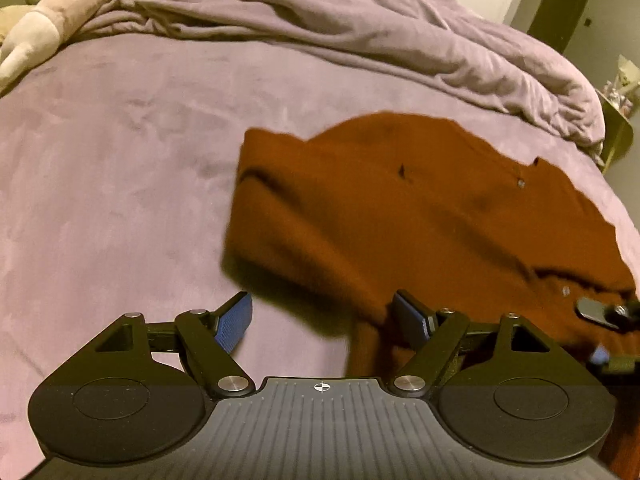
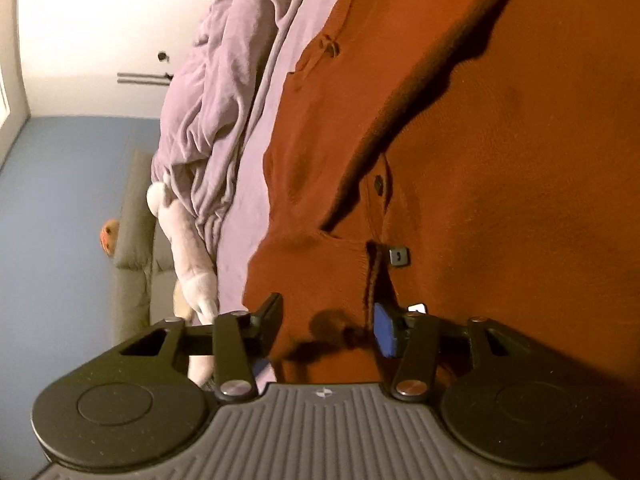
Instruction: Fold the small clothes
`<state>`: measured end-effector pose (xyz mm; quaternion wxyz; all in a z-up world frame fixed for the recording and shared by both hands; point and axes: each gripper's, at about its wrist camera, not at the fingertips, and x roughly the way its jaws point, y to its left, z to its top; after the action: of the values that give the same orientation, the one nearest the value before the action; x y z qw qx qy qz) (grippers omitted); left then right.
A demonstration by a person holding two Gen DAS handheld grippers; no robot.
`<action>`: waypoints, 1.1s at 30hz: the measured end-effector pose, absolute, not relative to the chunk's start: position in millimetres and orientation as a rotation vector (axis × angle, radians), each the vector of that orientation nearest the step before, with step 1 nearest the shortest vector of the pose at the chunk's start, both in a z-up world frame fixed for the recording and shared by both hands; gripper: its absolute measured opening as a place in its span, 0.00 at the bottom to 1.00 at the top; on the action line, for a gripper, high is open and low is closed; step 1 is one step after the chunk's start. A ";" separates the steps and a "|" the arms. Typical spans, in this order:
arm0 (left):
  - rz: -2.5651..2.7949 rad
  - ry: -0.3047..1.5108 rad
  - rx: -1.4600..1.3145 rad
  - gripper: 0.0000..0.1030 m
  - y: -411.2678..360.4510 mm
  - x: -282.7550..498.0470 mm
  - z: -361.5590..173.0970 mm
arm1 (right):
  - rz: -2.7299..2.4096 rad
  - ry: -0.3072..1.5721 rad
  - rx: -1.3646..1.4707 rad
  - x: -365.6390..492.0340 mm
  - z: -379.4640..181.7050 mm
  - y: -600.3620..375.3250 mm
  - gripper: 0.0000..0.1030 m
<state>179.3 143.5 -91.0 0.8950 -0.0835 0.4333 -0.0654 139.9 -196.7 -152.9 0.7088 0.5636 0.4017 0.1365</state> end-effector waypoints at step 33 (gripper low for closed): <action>-0.087 0.869 -0.009 0.87 68.5 212.8 -82.9 | 0.177 0.814 0.467 209.0 -91.4 -261.3 0.27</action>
<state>212.8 68.5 -82.9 0.9062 -0.0044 0.4208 -0.0422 209.0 -261.3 -91.4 0.8881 0.2250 0.3917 0.0853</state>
